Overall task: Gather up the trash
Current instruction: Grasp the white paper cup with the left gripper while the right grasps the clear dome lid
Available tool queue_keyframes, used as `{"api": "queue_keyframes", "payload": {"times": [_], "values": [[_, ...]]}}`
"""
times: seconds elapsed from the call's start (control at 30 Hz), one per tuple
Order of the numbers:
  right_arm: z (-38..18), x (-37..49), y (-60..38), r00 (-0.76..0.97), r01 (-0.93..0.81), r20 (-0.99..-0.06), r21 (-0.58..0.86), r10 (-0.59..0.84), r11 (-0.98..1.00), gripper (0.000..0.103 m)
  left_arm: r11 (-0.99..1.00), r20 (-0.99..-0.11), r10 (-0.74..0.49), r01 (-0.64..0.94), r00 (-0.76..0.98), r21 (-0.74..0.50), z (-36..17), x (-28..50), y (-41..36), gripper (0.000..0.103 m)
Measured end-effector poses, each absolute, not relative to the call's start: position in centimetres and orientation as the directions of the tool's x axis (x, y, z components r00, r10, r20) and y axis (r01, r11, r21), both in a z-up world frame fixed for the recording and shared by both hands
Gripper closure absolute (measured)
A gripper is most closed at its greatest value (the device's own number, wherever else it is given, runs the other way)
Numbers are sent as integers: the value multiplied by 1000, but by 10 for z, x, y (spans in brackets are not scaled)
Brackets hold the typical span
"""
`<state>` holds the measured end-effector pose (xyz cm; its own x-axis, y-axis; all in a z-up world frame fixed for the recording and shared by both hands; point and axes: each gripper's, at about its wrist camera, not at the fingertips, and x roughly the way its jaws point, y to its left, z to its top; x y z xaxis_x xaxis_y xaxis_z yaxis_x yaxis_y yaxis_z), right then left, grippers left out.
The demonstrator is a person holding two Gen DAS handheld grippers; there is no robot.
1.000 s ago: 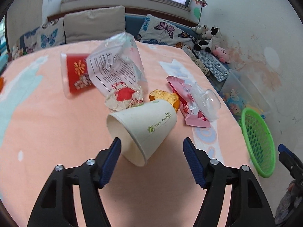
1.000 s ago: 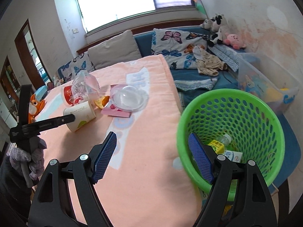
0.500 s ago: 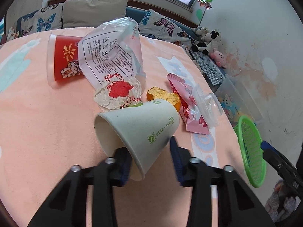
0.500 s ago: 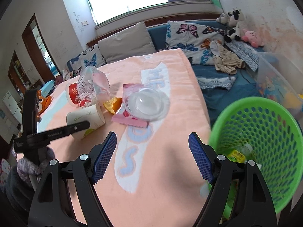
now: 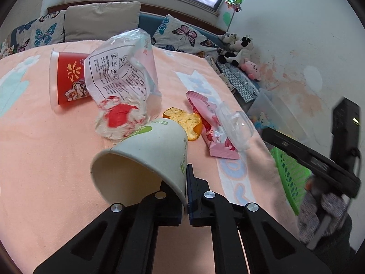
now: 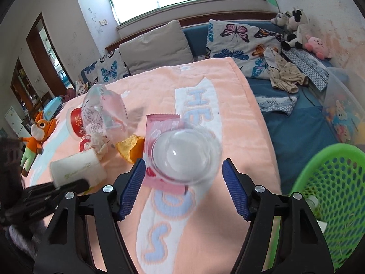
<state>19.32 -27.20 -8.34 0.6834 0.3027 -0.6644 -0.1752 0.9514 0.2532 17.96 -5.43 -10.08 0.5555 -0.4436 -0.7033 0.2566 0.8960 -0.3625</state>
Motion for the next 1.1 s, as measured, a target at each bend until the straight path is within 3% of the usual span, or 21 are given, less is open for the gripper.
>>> {"api": "queue_keyframes", "payload": {"times": [0.23,0.73,1.1], "values": [[-96,219,-265,665,-169,-681,263,307,950,42,888,-688,-459,290,562,-356,-91,165,-50,99],[-112,240,-259,647,-156,-704,254,293,955,44,877,-659,-481,331,579,-349,-75,138,-40,99],[-85,214,-271,702,-161,-649,258,294,953,45,874,-650,-485,349,586,-338,-67,132,-47,99]]}}
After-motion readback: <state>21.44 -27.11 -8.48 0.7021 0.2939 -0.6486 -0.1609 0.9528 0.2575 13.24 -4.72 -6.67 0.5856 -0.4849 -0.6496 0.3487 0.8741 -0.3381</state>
